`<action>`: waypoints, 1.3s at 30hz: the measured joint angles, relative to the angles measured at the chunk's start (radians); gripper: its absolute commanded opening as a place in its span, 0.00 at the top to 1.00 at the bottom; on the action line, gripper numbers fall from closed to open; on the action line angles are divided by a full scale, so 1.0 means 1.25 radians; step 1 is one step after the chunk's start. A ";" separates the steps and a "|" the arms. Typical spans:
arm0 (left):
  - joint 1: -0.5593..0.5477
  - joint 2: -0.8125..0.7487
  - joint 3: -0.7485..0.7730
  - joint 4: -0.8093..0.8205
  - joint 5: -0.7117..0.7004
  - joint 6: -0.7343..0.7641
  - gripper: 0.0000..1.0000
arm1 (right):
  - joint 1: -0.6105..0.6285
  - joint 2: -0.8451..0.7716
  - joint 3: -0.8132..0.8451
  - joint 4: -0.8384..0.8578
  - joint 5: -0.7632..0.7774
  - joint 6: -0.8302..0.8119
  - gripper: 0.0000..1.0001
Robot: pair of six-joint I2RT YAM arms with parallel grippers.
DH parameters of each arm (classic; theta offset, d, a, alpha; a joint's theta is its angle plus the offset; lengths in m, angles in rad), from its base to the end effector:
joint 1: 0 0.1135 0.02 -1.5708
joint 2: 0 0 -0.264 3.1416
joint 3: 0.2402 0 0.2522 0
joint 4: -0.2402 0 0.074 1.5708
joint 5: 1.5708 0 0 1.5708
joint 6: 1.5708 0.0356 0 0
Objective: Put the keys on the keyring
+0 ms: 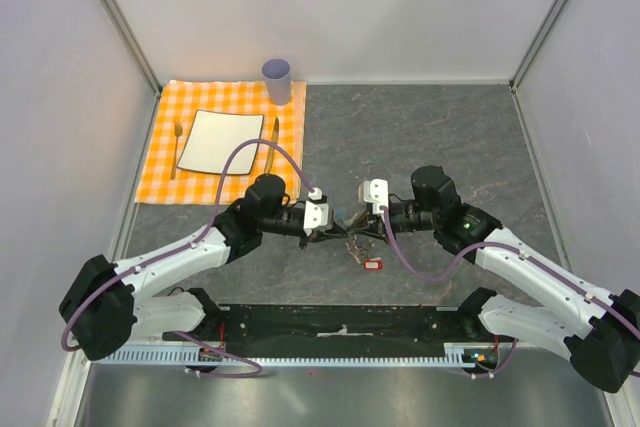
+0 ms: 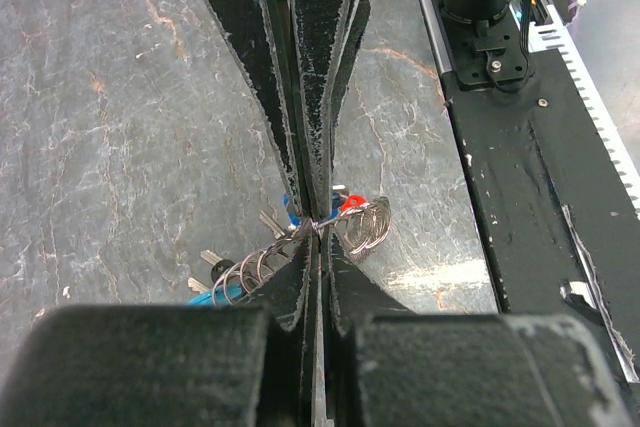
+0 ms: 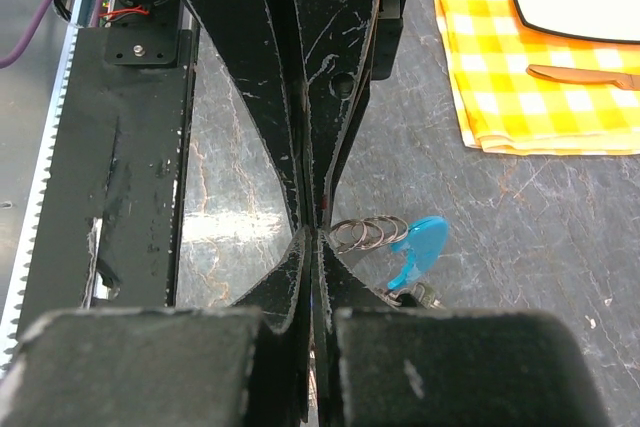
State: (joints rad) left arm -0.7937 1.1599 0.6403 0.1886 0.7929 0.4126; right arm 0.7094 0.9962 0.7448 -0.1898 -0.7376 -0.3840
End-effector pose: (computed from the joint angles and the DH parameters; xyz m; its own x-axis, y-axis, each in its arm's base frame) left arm 0.1576 -0.1964 0.2538 0.1813 0.2170 -0.9592 0.9825 -0.0821 0.1671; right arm 0.1509 0.1611 0.2894 0.0530 -0.3199 -0.9460 -0.9962 0.0492 -0.0725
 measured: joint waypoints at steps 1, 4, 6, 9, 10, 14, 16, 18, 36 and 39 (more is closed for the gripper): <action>-0.001 0.001 0.000 0.001 0.000 0.000 0.98 | 0.000 0.000 0.000 0.001 -0.001 0.002 1.00; -0.005 0.006 0.000 0.008 0.002 -0.001 0.98 | 0.000 0.000 0.000 0.002 -0.006 0.009 1.00; -0.007 0.007 0.000 0.013 0.003 -0.003 0.98 | 0.000 0.001 0.000 0.005 -0.011 0.014 1.00; -0.010 0.008 0.000 0.024 0.003 -0.006 0.98 | 0.000 0.003 0.000 0.014 -0.018 0.019 1.00; -0.011 0.008 0.000 0.025 0.003 -0.006 0.98 | 0.000 0.004 0.000 0.016 -0.020 0.021 1.00; -0.011 0.008 0.000 0.025 0.003 -0.009 0.98 | 0.000 0.005 0.000 0.017 -0.020 0.033 0.98; -0.011 0.008 -0.002 0.028 0.003 -0.009 0.98 | 0.000 0.005 0.000 0.017 -0.019 0.037 0.97; -0.011 0.008 -0.006 0.038 0.002 -0.009 0.98 | 0.000 0.005 0.000 0.017 -0.016 0.042 0.95; -0.022 0.006 -0.020 0.073 0.003 -0.012 0.98 | 0.001 -0.034 0.026 0.001 0.076 0.100 0.72; -0.021 0.001 -0.020 0.072 0.002 -0.012 0.98 | 0.001 -0.049 0.045 -0.028 0.090 0.101 0.72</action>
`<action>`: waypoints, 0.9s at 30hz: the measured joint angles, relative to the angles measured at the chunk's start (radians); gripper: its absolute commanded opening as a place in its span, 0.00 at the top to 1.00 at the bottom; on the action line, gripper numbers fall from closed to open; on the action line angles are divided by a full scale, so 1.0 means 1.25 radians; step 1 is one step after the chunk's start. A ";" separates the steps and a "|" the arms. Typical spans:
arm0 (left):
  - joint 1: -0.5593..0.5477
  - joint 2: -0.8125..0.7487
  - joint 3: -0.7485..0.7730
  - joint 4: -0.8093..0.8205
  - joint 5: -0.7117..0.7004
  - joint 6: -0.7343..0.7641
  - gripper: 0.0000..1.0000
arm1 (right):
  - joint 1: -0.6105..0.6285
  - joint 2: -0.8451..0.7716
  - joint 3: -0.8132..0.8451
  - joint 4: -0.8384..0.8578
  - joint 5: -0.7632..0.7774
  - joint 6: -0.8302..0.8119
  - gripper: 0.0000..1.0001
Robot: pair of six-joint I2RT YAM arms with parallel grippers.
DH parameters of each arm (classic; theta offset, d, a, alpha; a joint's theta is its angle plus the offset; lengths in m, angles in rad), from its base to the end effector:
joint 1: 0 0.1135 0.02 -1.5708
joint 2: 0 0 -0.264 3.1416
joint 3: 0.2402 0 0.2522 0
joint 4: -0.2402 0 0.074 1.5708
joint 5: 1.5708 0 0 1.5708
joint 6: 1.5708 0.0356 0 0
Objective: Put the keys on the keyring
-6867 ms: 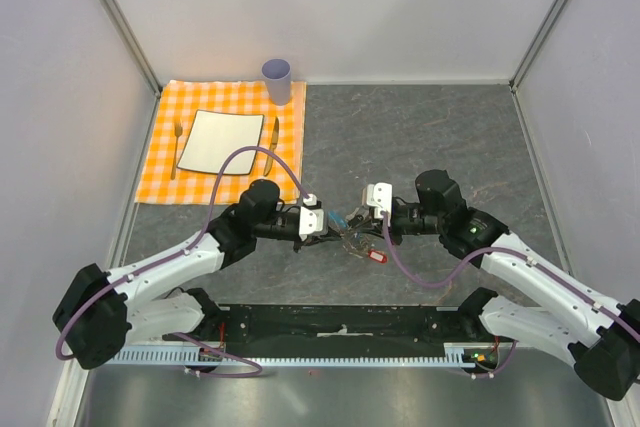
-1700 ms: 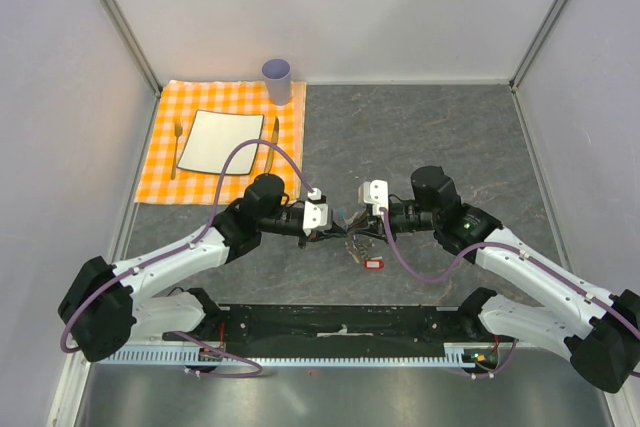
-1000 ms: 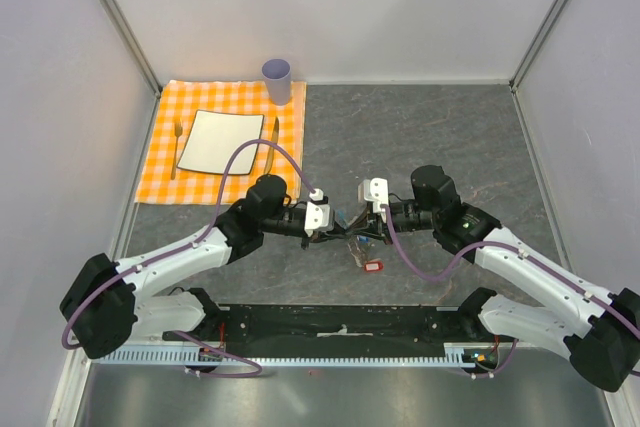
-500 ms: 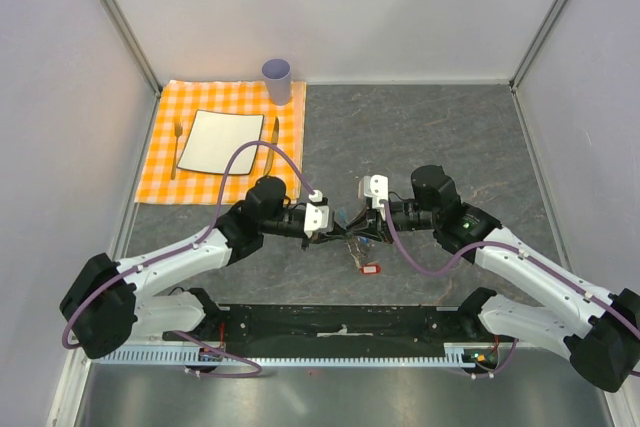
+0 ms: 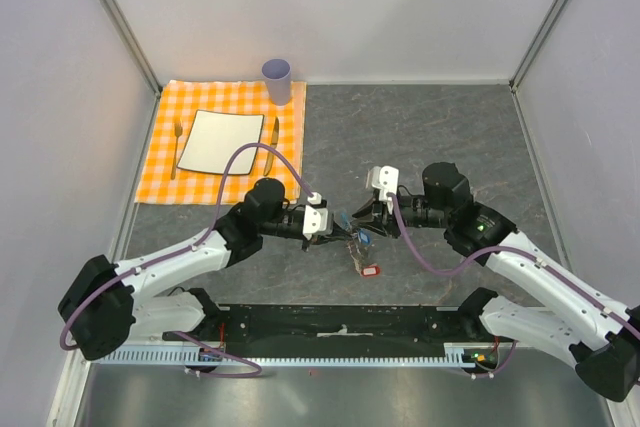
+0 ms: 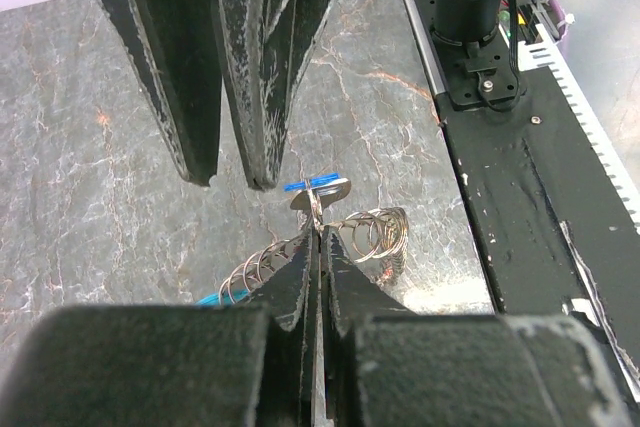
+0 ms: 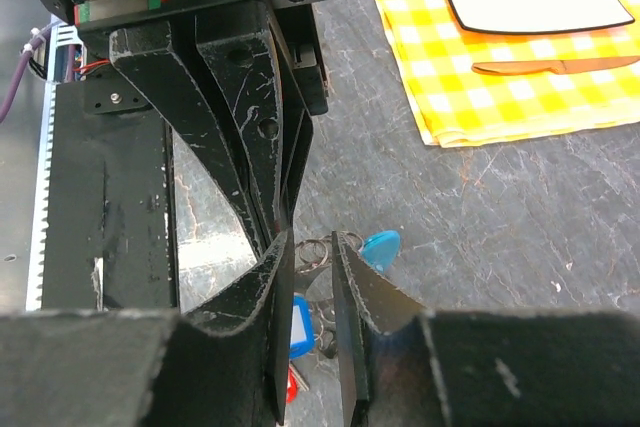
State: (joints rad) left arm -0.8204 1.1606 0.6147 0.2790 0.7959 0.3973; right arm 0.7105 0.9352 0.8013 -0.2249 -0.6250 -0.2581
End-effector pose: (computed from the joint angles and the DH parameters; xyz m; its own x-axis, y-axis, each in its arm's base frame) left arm 0.1523 -0.2007 0.2536 0.2140 0.1674 -0.9624 0.9748 -0.0995 0.1995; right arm 0.1459 0.1530 0.3166 -0.0164 -0.2871 -0.9577 -0.9809 0.1905 -0.0403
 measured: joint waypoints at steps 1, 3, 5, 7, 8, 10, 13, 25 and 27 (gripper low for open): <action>0.000 -0.003 -0.001 0.000 0.000 0.000 0.98 | 0.000 -0.002 0.009 -0.014 0.002 -0.002 0.72; 0.000 -0.008 -0.001 -0.001 0.000 0.000 0.98 | 0.000 -0.004 0.023 -0.045 0.005 -0.009 0.72; 0.000 -0.012 -0.001 -0.002 0.000 0.000 0.98 | 0.000 -0.004 0.033 -0.077 0.008 -0.023 0.73; 0.000 -0.014 -0.001 -0.004 0.000 0.000 0.98 | 0.000 -0.003 0.041 -0.113 0.011 -0.040 0.73; 0.000 -0.015 -0.001 -0.006 0.000 0.000 0.98 | 0.000 0.000 0.045 -0.130 0.011 -0.048 0.73; 0.000 -0.015 -0.001 -0.012 0.000 0.001 0.98 | 0.000 0.011 0.054 -0.157 0.009 -0.063 0.73; 0.000 -0.015 -0.001 -0.026 0.001 0.001 0.98 | 0.000 0.033 0.069 -0.188 -0.005 -0.085 0.73; 0.000 -0.018 0.001 -0.051 0.015 0.011 0.98 | 0.000 0.070 0.092 -0.255 -0.065 -0.134 0.77; 0.000 -0.018 0.001 -0.051 0.015 0.011 0.98 | 0.000 0.074 0.093 -0.258 -0.071 -0.138 0.78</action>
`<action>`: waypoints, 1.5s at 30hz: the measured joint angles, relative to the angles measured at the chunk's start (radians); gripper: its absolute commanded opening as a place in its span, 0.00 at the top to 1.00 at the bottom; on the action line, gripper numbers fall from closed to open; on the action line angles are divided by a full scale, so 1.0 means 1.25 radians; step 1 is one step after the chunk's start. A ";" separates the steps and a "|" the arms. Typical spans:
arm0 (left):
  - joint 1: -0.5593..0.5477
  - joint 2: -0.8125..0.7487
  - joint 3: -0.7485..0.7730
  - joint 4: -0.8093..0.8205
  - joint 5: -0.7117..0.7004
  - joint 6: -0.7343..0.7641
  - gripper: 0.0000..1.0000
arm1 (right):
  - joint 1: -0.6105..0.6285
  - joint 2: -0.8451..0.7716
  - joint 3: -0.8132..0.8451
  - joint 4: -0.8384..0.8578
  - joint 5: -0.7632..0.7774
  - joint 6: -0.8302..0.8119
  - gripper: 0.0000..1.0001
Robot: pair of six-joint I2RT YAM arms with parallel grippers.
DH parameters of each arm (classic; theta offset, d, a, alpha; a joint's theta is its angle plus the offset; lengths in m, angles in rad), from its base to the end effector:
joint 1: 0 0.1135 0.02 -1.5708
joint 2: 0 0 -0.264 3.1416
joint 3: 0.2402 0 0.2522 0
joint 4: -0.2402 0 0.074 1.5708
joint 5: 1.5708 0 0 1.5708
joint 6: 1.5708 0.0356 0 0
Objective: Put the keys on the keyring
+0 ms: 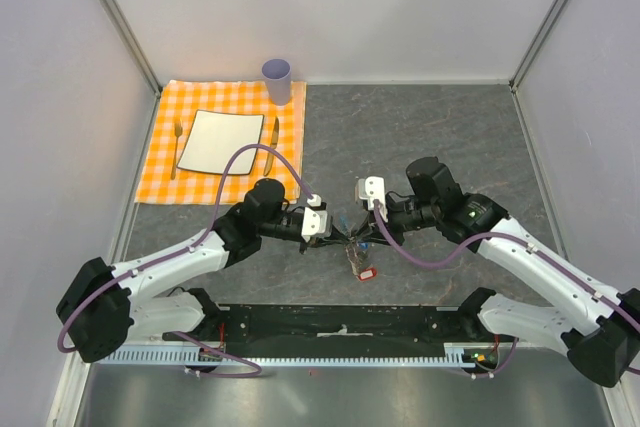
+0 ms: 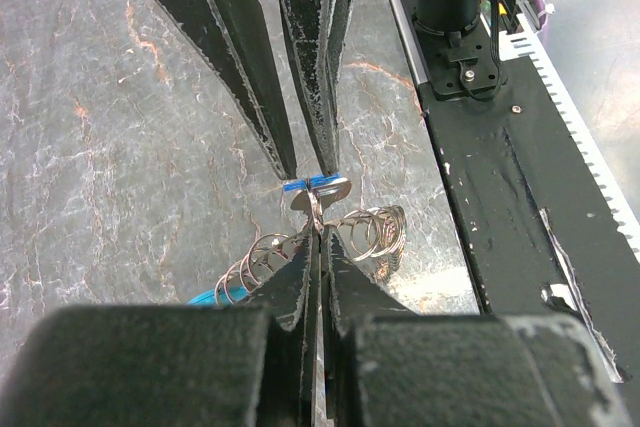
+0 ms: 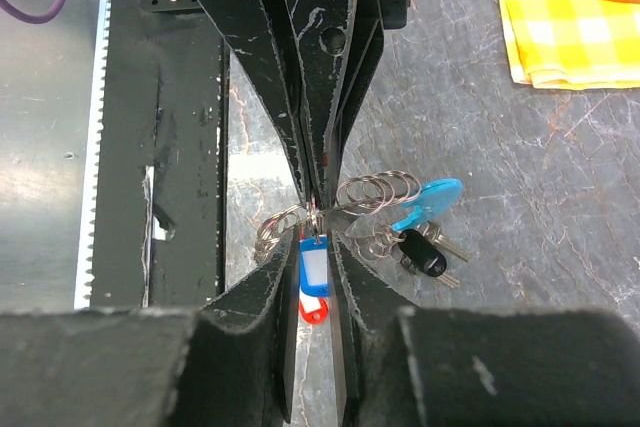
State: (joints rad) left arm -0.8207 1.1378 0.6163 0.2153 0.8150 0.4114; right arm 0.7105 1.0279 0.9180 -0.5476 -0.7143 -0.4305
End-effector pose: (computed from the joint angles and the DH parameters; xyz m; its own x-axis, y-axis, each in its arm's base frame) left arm 0.1483 -0.1972 0.2535 0.2015 0.1861 -0.9617 0.9757 -0.1250 0.1802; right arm 0.1467 0.1569 0.3106 -0.0513 -0.4601 -0.8864 -0.9983 0.0468 0.0335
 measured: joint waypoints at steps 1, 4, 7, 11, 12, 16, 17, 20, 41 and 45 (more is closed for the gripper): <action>0.000 0.000 0.000 0.000 0.000 0.000 0.98 | 0.000 0.003 0.000 -0.001 -0.004 -0.002 0.78; 0.000 0.000 0.000 0.000 0.000 0.000 0.98 | 0.000 0.008 0.000 -0.004 -0.011 -0.005 0.79; 0.000 0.000 0.000 -0.001 0.001 0.000 0.98 | 0.000 0.013 0.001 -0.006 -0.015 -0.009 0.80; 0.000 0.000 0.000 -0.001 0.003 0.000 0.98 | 0.000 0.017 0.001 -0.007 -0.019 -0.010 0.82; 0.000 0.000 0.000 -0.001 0.005 0.000 0.98 | 0.000 0.017 0.001 -0.006 -0.020 -0.010 0.82; 0.000 0.000 0.000 -0.001 0.006 0.000 0.98 | 0.000 0.018 0.001 -0.006 -0.024 -0.010 0.84; 0.000 0.000 0.000 -0.001 0.007 0.000 0.98 | 0.000 0.018 0.001 -0.006 -0.024 -0.010 0.85; 0.000 0.000 0.000 -0.003 0.010 0.000 0.98 | 0.000 0.022 0.001 -0.006 -0.025 -0.010 0.87; 0.000 0.003 0.024 -0.057 0.027 0.001 0.98 | -0.001 0.027 0.001 0.001 -0.045 0.002 1.00; 0.000 0.008 0.033 -0.071 0.027 0.001 0.98 | -0.001 0.028 0.001 0.006 -0.045 0.009 1.00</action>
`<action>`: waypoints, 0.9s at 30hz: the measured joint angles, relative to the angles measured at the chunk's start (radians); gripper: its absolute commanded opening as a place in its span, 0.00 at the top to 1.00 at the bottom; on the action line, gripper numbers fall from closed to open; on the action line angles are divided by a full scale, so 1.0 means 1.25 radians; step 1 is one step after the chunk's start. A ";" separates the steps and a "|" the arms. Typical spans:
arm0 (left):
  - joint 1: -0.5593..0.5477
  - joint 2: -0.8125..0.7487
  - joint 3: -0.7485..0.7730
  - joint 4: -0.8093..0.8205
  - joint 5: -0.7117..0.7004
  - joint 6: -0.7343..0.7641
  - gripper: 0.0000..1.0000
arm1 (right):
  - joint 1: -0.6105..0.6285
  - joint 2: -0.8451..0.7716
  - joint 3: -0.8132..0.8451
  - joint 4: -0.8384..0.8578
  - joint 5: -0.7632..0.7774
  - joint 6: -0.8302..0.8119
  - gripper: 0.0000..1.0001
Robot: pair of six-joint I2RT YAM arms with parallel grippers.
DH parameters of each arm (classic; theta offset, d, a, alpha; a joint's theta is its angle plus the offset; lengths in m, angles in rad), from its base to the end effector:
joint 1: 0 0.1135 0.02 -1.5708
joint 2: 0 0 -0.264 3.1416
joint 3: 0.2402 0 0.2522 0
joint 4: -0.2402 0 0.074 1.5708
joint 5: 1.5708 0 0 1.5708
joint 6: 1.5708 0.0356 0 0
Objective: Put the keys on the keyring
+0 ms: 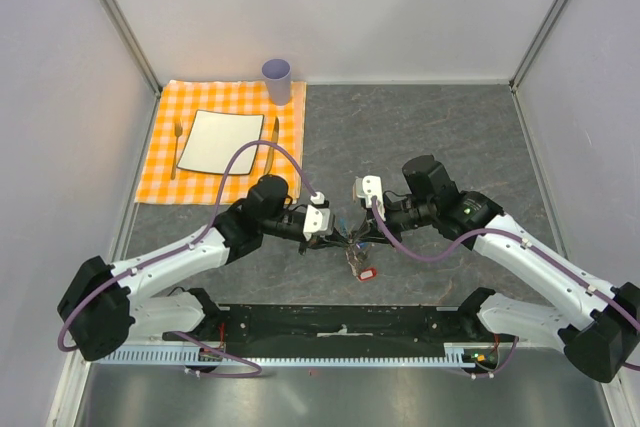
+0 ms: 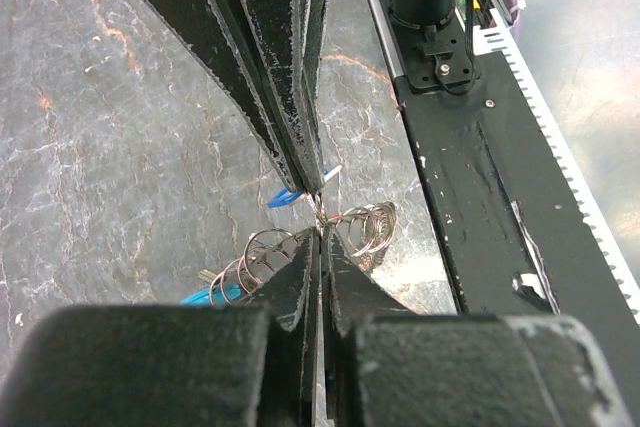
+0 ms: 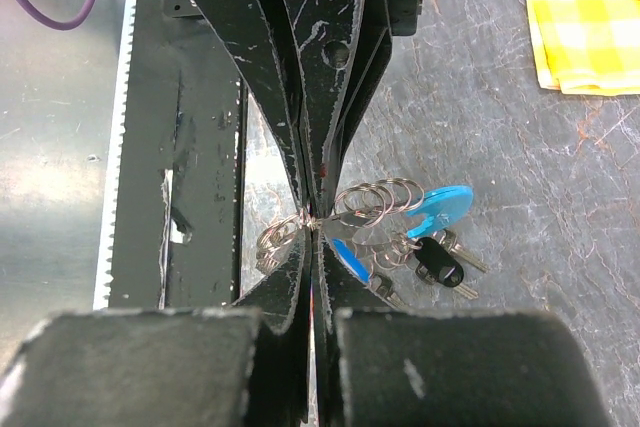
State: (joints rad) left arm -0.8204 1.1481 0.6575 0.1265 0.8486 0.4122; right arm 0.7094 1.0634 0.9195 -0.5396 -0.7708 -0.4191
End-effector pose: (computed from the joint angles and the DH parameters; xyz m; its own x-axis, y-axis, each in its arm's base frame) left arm 0.1490 -0.1990 0.2570 0.1628 0.2138 -0.9632 0.9784 -0.1612 0.1295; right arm 0.1507 0.1621 0.3056 -0.0808 -0.4540 -0.8873 -0.9962 0.0084 0.0864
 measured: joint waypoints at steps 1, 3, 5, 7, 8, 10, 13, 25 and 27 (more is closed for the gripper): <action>0.000 0.001 0.003 -0.005 0.000 0.000 0.98 | 0.000 0.001 0.000 0.001 0.000 0.001 1.00; 0.000 0.003 0.008 -0.014 0.000 0.000 0.98 | -0.001 0.002 0.000 0.004 0.000 0.003 1.00; 0.000 0.005 0.012 -0.022 0.000 0.000 0.98 | -0.001 0.003 0.000 0.005 -0.001 0.003 1.00; 0.000 0.006 0.014 -0.024 0.000 0.000 0.98 | -0.001 0.003 0.000 0.006 -0.002 0.004 1.00; 0.000 0.007 0.014 -0.024 0.000 0.000 0.98 | -0.001 0.003 0.000 0.006 -0.002 0.005 1.00; 0.000 0.008 0.016 -0.026 0.000 0.000 0.98 | -0.001 0.004 0.000 0.008 -0.003 0.006 1.00; 0.000 0.008 0.019 -0.033 0.000 0.000 0.98 | -0.001 0.005 0.000 0.010 -0.005 0.010 1.00; -0.003 0.025 0.032 -0.041 0.006 -0.001 0.98 | 0.004 0.013 0.000 0.038 -0.024 0.027 1.00; -0.005 0.029 0.037 -0.041 0.007 -0.001 0.98 | 0.006 0.015 0.000 0.050 -0.031 0.030 1.00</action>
State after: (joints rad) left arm -0.8272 1.1843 0.7036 0.0753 0.8577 0.4107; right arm 0.7174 1.0817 0.9195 -0.4770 -0.8101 -0.3820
